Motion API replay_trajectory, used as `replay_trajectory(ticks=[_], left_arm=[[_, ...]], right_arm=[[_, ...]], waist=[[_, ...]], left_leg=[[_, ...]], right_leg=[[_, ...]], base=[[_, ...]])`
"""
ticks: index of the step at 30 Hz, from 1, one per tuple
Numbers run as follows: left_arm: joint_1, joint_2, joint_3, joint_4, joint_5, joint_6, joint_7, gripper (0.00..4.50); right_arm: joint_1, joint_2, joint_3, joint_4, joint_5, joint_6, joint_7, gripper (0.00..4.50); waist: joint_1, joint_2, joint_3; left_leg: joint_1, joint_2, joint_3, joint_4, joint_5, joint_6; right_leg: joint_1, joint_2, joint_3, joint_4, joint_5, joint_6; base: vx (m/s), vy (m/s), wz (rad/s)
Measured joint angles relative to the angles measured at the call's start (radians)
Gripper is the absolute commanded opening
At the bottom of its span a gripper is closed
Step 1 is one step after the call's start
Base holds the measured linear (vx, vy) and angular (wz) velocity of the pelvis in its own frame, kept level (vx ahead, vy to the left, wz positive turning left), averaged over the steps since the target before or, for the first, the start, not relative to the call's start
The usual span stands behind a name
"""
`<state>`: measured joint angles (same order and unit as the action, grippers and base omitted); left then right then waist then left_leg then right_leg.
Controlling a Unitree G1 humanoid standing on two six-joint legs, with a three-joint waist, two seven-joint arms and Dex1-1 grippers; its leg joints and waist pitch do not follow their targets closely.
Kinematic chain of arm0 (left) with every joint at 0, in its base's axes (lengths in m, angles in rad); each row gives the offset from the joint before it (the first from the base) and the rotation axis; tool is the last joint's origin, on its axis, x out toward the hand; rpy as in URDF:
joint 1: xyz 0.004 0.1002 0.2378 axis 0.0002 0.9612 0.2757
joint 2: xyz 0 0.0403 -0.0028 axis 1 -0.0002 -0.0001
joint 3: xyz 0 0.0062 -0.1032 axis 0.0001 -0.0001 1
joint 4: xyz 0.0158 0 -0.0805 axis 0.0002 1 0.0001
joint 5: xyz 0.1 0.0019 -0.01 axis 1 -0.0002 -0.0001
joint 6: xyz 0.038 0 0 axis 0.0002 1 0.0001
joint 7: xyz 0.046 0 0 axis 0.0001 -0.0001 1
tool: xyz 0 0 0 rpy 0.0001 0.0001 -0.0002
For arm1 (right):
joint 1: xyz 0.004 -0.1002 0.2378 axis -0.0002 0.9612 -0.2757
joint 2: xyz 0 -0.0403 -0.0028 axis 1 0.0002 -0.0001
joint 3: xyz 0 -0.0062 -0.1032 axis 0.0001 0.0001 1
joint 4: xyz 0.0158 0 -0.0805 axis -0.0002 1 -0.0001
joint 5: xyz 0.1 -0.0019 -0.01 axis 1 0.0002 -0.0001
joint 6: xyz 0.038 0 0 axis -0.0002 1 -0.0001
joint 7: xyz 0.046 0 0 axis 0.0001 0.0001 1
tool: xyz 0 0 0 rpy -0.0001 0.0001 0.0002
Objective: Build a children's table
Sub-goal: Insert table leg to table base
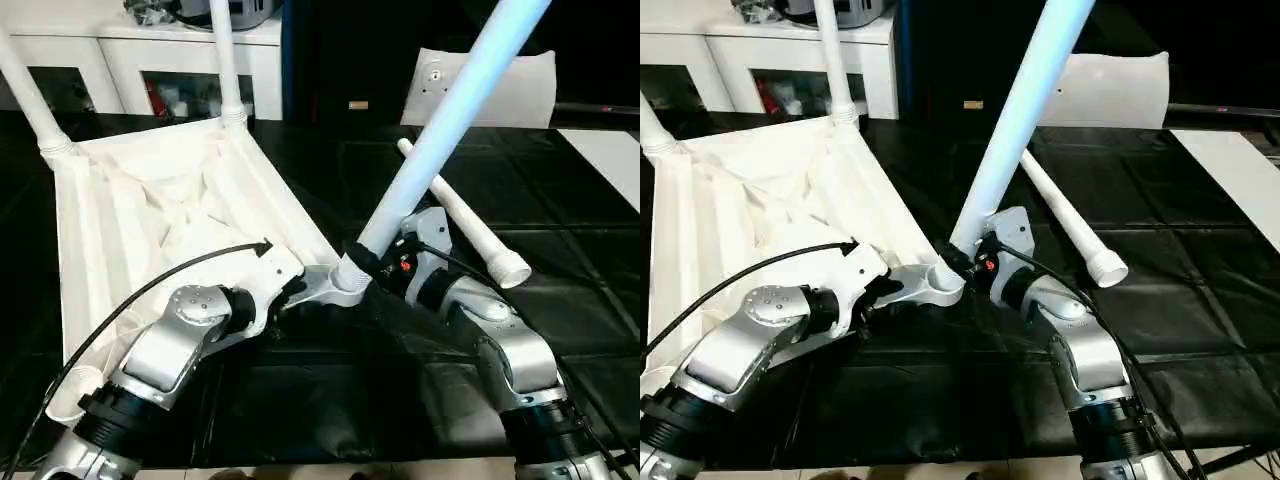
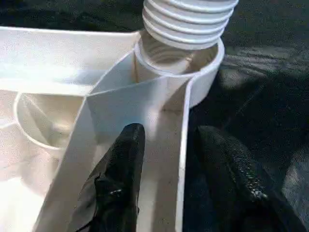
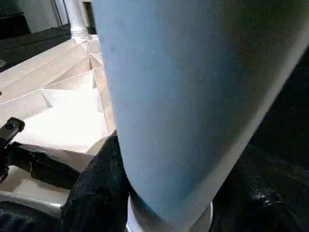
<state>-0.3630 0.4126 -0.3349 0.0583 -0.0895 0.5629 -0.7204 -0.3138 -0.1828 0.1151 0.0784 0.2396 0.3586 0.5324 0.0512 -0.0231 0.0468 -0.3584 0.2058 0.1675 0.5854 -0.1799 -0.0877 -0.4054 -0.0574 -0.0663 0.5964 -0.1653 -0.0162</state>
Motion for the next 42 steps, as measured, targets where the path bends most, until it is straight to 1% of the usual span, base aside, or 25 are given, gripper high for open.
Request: replay_trajectory(ticks=[2,3,4,7,9,10,13,14,15,16,17,19,21,24,25,26,29,32,34,37,42], left_arm=[[-0.003,0.009,-0.001,0.000,-0.001,0.014,-0.017,1.63],[-0.005,0.014,-0.003,-0.001,-0.001,0.023,-0.023,1.47],[-0.009,0.019,-0.006,-0.002,0.000,0.032,-0.030,1.47],[-0.013,0.026,-0.010,-0.003,0.003,0.041,-0.039,1.23],[-0.015,0.031,-0.015,-0.003,0.005,0.041,-0.042,1.03],[-0.015,0.033,-0.015,-0.003,0.006,0.041,-0.044,0.84],[-0.015,0.039,-0.015,-0.003,0.006,0.038,-0.059,0.62],[-0.016,0.040,-0.015,-0.003,0.006,0.036,-0.063,0.49],[-0.016,0.042,-0.016,-0.002,0.006,0.030,-0.070,0.49],[-0.016,0.047,-0.017,-0.002,0.006,0.025,-0.079,0.33],[-0.016,0.049,-0.017,-0.002,0.006,0.021,-0.082,0.33],[-0.016,0.055,-0.017,0.000,0.006,0.010,-0.094,0.07],[-0.016,0.072,-0.021,0.007,0.006,-0.019,-0.119,0.07],[-0.014,0.099,-0.035,0.008,0.008,-0.060,-0.159,0.00],[-0.011,0.116,-0.039,0.008,0.008,-0.078,-0.183,0.00],[-0.007,0.130,-0.043,0.009,0.008,-0.100,-0.201,0.00],[-0.005,0.156,-0.057,0.029,0.014,-0.173,-0.250,0.00],[-0.012,0.178,-0.060,0.065,0.019,-0.240,-0.291,0.00],[-0.021,0.188,-0.062,0.092,0.019,-0.271,-0.316,0.00],[-0.028,0.194,-0.063,0.115,0.020,-0.302,-0.333,0.00],[-0.036,0.197,-0.063,0.155,0.020,-0.358,-0.358,0.00]], right_arm=[[0.000,-0.006,0.003,0.000,0.000,0.004,0.003,1.89],[0.000,-0.010,0.004,0.000,0.000,0.005,0.005,1.89],[-0.001,-0.015,0.005,0.000,0.000,0.006,0.011,1.89],[-0.005,-0.020,0.011,0.000,0.000,0.014,0.023,1.89],[-0.008,-0.026,0.013,-0.002,0.001,0.026,0.036,1.89],[-0.011,-0.030,0.014,-0.002,0.001,0.033,0.044,1.89],[-0.025,-0.041,0.030,-0.002,0.000,0.047,0.058,1.89],[-0.032,-0.046,0.038,-0.001,-0.001,0.050,0.064,1.89],[-0.037,-0.047,0.045,0.000,-0.004,0.052,0.067,1.89],[-0.044,-0.045,0.051,0.003,-0.007,0.054,0.073,1.89],[-0.046,-0.044,0.051,0.003,-0.007,0.054,0.076,1.89],[-0.060,-0.042,0.052,0.010,-0.007,0.058,0.085,1.89],[-0.088,-0.036,0.054,0.026,-0.007,0.069,0.091,1.89],[-0.123,-0.036,0.064,0.043,-0.006,0.075,0.111,1.89],[-0.127,-0.037,0.075,0.044,-0.006,0.082,0.122,1.89],[-0.128,-0.037,0.084,0.045,-0.006,0.090,0.131,1.89],[-0.132,-0.036,0.104,0.050,-0.006,0.107,0.156,1.89],[-0.143,-0.044,0.128,0.042,-0.005,0.133,0.191,1.89],[-0.144,-0.057,0.147,0.030,-0.004,0.144,0.214,1.89],[-0.144,-0.063,0.160,0.016,-0.003,0.161,0.223,1.89],[-0.150,-0.090,0.168,-0.002,-0.007,0.191,0.242,1.89]], waist=[[-0.002,0.000,0.000],[-0.003,0.000,0.000],[-0.004,0.001,0.000],[-0.009,0.001,0.000],[-0.011,0.001,-0.001],[-0.013,0.001,-0.001],[-0.016,0.001,-0.001],[-0.017,0.001,0.000],[-0.017,0.001,-0.001],[-0.017,0.001,0.000],[-0.016,0.001,0.000],[-0.016,0.001,0.000],[-0.019,0.001,0.000],[-0.016,0.001,0.000],[-0.015,0.001,0.000],[-0.012,0.001,-0.001],[0.001,0.001,-0.001],[0.007,-0.001,-0.001],[0.009,-0.002,-0.002],[0.009,-0.003,-0.002],[0.011,-0.003,-0.003]], left_leg=[[0.002,0.000,0.000,0.000,0.000,0.000],[0.003,0.000,0.000,0.000,0.000,0.000],[0.003,0.000,0.000,0.000,0.000,0.000],[0.003,0.000,-0.001,0.000,0.000,0.000],[0.003,0.000,-0.001,0.000,0.000,0.000],[0.003,0.000,-0.001,0.000,0.000,0.000],[0.003,0.000,-0.001,0.000,0.000,0.000],[0.003,0.000,-0.001,0.000,0.000,0.000],[0.003,0.000,-0.001,0.000,0.000,0.000],[0.003,0.000,-0.001,0.000,0.000,0.000],[0.003,0.000,-0.001,0.000,0.000,0.000],[0.002,0.000,-0.001,0.000,0.000,0.000],[0.002,0.000,-0.001,-0.001,0.000,0.000],[0.002,0.000,-0.001,-0.002,0.000,0.000],[0.002,0.000,-0.001,-0.003,0.000,0.000],[0.002,0.000,-0.001,-0.003,0.000,0.000],[0.003,0.000,0.000,-0.004,0.000,0.000],[0.006,0.000,0.000,-0.003,0.000,0.000],[0.008,0.000,-0.001,-0.003,0.000,0.000],[0.008,0.000,-0.001,-0.003,0.000,0.000],[0.009,0.000,-0.001,-0.003,0.000,0.000]], right_leg=[[0.002,0.000,0.000,0.000,0.000,0.000],[0.002,0.000,0.000,0.000,0.000,0.000],[0.003,0.000,0.000,0.000,0.000,0.000],[0.003,0.000,0.000,0.000,0.000,0.000],[0.003,0.000,0.000,0.000,0.000,0.000],[0.003,0.000,0.000,0.000,0.000,0.000],[0.003,0.000,0.000,0.000,0.000,0.000],[0.003,0.000,0.000,0.000,0.000,0.000],[0.003,0.000,0.000,0.000,0.000,0.000],[0.003,0.000,0.000,0.000,0.000,0.000],[0.003,0.000,0.000,0.000,0.000,0.000],[0.002,0.000,0.000,0.000,0.000,0.000],[0.001,0.000,0.000,0.000,0.000,0.000],[0.001,0.000,0.000,0.000,0.000,-0.001],[0.001,0.000,0.000,0.000,-0.001,-0.001],[0.001,0.000,0.000,0.000,-0.001,-0.002],[0.002,0.000,0.000,0.000,-0.001,-0.002],[0.004,0.000,0.000,0.000,-0.003,0.000],[0.006,0.000,0.000,0.000,-0.003,0.001],[0.007,0.000,0.001,0.000,-0.003,0.001],[0.007,0.000,0.001,0.001,-0.003,0.001]], base=[[0.000,0.000,0.00],[0.000,0.000,0.00],[0.000,0.000,0.00],[0.000,0.000,0.00],[0.000,0.000,0.00],[0.000,0.000,0.00],[0.000,0.000,0.00],[0.000,0.000,0.00],[0.000,0.000,0.00],[0.000,0.000,0.00],[0.000,0.000,0.00],[0.000,0.000,0.00],[0.000,0.000,0.00],[0.000,0.000,0.00],[0.000,0.000,0.00],[0.000,0.000,0.00],[0.000,0.000,0.00],[0.000,0.000,0.00],[0.000,0.000,0.00],[0.000,0.000,0.00],[0.000,0.000,0.00]])
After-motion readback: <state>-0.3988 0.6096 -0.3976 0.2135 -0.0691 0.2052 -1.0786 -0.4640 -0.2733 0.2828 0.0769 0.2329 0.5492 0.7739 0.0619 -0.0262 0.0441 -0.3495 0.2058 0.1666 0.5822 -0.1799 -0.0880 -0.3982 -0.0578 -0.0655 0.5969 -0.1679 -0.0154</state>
